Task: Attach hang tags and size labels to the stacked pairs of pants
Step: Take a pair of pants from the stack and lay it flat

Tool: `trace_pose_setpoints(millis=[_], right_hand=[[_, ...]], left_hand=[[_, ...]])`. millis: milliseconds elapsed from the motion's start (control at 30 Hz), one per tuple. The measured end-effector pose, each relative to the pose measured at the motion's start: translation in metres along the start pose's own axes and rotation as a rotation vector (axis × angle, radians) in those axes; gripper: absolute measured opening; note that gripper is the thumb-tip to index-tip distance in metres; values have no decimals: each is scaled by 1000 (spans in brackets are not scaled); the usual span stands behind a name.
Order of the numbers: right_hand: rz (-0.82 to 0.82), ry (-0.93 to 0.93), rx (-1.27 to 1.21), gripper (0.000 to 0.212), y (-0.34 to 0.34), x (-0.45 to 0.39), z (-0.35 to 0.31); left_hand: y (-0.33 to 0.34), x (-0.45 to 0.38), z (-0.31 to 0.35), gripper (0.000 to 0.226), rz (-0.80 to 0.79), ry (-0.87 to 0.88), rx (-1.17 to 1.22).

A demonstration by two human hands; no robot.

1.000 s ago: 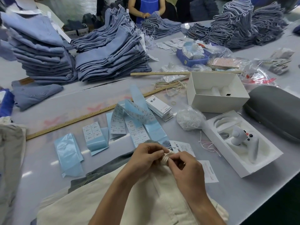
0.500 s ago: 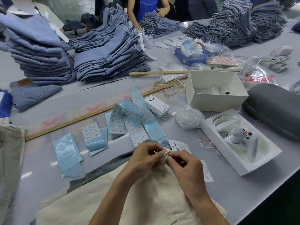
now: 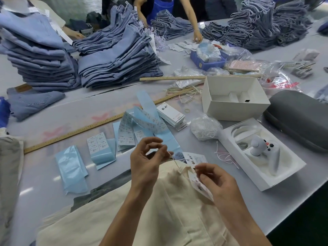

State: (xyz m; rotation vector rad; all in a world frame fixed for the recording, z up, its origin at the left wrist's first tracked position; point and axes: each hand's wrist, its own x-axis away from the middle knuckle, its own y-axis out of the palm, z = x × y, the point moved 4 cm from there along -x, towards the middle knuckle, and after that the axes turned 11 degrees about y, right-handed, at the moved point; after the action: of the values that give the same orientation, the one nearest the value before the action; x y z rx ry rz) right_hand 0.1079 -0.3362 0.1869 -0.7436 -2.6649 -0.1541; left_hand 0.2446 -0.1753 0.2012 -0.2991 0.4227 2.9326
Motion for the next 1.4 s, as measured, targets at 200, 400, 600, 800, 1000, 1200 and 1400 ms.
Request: trace_pose_setpoints(millis=[200,400,600,800,1000,1200,1400], right_hand=[[-33,25,242,23,2,-2,5],[50,-84,369,16,5,-4,-7],[52,-159,476,21,18,-7,-11],[76,-230,299,15,20,-1,-17],[9,-89,-210,17,11,0,-29],[-50,-15,-397,20,17,0,-25],[-51,5,-408,53,26,3,-22]], left_hand=[[4,-19,40,16,32,114,99],[7,-16,46,22,13,124,78],[18,-6,39,10,-46,94,82],[26,2,30,32,-172,57,2],[34,14,22,23,-366,72,-109],[38,25,16,30,-391,67,-151],[36,27,13,31,-428,83,-139]])
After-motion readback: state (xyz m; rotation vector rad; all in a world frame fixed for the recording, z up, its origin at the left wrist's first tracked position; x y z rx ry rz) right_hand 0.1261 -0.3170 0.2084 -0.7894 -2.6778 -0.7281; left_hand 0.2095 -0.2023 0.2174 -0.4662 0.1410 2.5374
